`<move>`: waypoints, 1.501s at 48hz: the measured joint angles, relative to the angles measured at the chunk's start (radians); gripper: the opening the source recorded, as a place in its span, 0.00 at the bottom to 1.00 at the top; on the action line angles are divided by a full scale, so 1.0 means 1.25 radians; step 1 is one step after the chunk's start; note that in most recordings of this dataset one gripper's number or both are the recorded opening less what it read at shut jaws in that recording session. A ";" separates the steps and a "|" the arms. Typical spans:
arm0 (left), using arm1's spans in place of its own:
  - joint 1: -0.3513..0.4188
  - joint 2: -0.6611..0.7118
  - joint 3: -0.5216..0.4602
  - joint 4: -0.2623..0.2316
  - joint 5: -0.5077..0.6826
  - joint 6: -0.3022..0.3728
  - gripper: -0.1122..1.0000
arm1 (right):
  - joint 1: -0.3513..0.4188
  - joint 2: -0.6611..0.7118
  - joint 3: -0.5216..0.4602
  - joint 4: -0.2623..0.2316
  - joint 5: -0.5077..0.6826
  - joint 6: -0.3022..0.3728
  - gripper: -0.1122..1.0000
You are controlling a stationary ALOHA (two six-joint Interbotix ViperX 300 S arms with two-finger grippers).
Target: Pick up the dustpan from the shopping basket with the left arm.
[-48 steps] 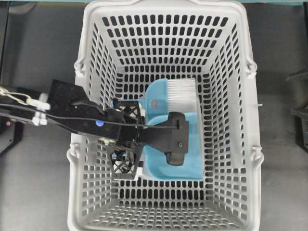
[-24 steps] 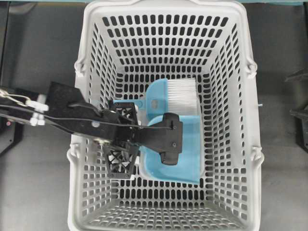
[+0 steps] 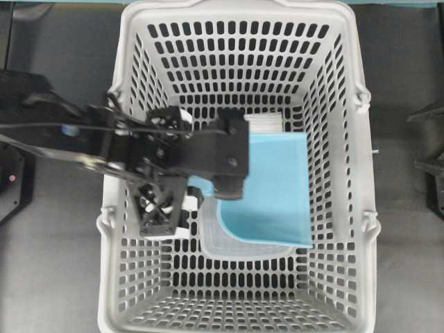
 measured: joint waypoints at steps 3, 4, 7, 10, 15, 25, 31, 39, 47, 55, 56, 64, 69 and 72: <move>0.002 -0.023 -0.013 0.001 0.001 0.002 0.35 | 0.000 -0.004 0.001 0.000 0.000 0.000 0.81; 0.004 -0.031 -0.017 0.001 0.001 0.001 0.35 | 0.000 -0.006 0.000 0.000 0.000 0.000 0.81; 0.006 -0.053 -0.022 0.001 0.010 0.004 0.35 | 0.000 -0.011 0.000 0.001 0.000 0.000 0.81; 0.011 -0.064 -0.022 0.001 0.020 0.002 0.35 | 0.000 -0.015 0.001 0.000 0.000 0.000 0.81; 0.012 -0.071 -0.022 0.000 0.036 0.002 0.35 | 0.000 -0.020 0.000 0.001 0.000 0.001 0.81; 0.011 -0.071 -0.021 0.001 0.037 0.004 0.35 | 0.000 -0.022 0.001 0.001 0.000 0.000 0.81; 0.011 -0.072 -0.021 0.001 0.037 0.004 0.35 | 0.000 -0.022 0.000 0.001 0.000 0.001 0.81; 0.011 -0.071 -0.021 0.001 0.037 0.004 0.35 | 0.000 -0.022 0.001 0.000 0.000 0.001 0.81; 0.010 -0.071 -0.022 0.001 0.036 0.004 0.35 | -0.001 -0.022 0.001 0.001 0.000 0.001 0.81; 0.010 -0.072 -0.022 0.001 0.023 0.004 0.35 | -0.001 -0.022 0.001 0.001 -0.001 0.001 0.81; 0.010 -0.071 -0.021 0.001 0.022 0.002 0.35 | -0.001 -0.023 0.001 0.001 -0.001 0.001 0.81; 0.010 -0.071 -0.021 0.001 0.010 0.004 0.35 | -0.002 -0.023 0.000 0.001 -0.001 0.001 0.81; 0.010 -0.071 -0.020 0.001 0.006 0.004 0.35 | -0.002 -0.022 0.001 0.001 0.000 0.000 0.80; 0.010 -0.072 -0.018 0.001 0.006 0.004 0.35 | -0.002 -0.023 0.000 0.001 0.000 0.001 0.81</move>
